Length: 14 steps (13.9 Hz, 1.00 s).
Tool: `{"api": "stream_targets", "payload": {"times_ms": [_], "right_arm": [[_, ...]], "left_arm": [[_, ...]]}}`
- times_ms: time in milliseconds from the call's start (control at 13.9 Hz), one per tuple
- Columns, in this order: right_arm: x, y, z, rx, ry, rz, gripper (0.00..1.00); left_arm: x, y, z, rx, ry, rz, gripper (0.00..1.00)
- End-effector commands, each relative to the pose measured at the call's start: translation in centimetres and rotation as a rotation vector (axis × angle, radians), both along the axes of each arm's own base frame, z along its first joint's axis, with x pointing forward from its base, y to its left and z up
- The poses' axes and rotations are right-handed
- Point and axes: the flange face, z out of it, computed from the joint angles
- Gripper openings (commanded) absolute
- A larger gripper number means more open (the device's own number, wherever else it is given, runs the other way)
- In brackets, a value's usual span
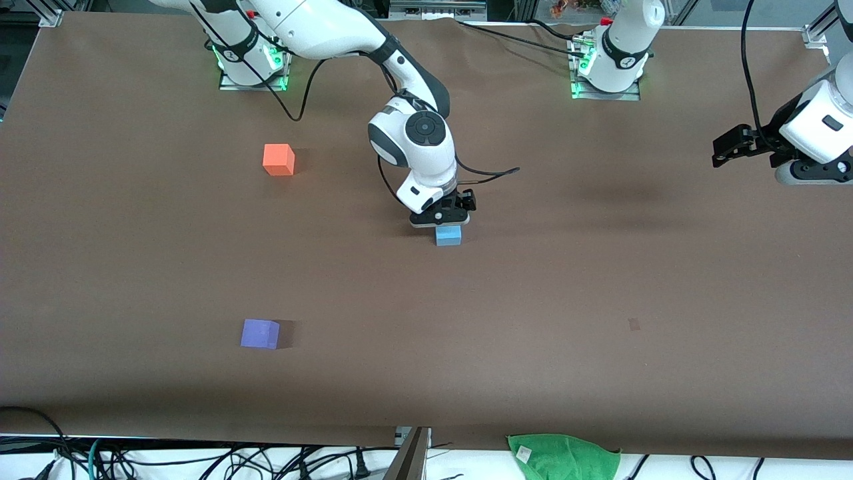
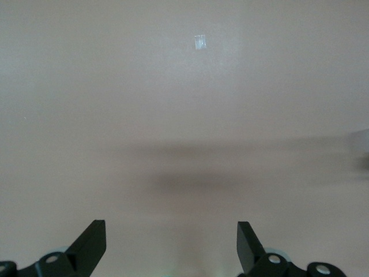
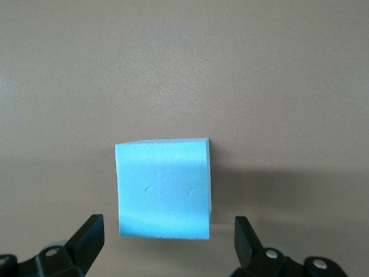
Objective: Place blue block between orange and purple blocks
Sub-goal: 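Lower the right gripper over the light-blue cube and close on it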
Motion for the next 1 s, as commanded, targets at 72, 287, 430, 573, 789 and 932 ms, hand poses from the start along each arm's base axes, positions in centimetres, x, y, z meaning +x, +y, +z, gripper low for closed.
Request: {"api": "stream_targets", "payload": {"times_ms": [72,287,430,573,789,932], "right_arm": [[-0.04,0.43,-1.06,0.014,-0.039,0.003,1.0],[-0.05,0.46,-1.39,0.013,-0.048,0.01,1.0],[0.06,0.3,-1.47,0.01,-0.049,0.01,0.96],[0.06,0.3,-1.47,0.006,-0.055,0.018,0.57],[0.05,0.29,-1.48,0.005,-0.053,0.015,0.37],[0.56,0.16,-0.63,0.013,-0.062,0.016,0.35]], "left_arm": [[0.04,0.11,0.54,-0.006,0.012,0.003,1.0],[0.04,0.03,0.54,-0.006,0.012,0.001,1.0],[0.04,0.03,0.54,-0.006,0.012,0.001,1.0],[0.04,0.11,0.54,-0.006,0.012,0.003,1.0],[0.02,0.13,0.53,-0.005,0.013,0.002,1.0],[0.02,0.04,0.53,-0.004,0.013,0.001,1.0]]}}
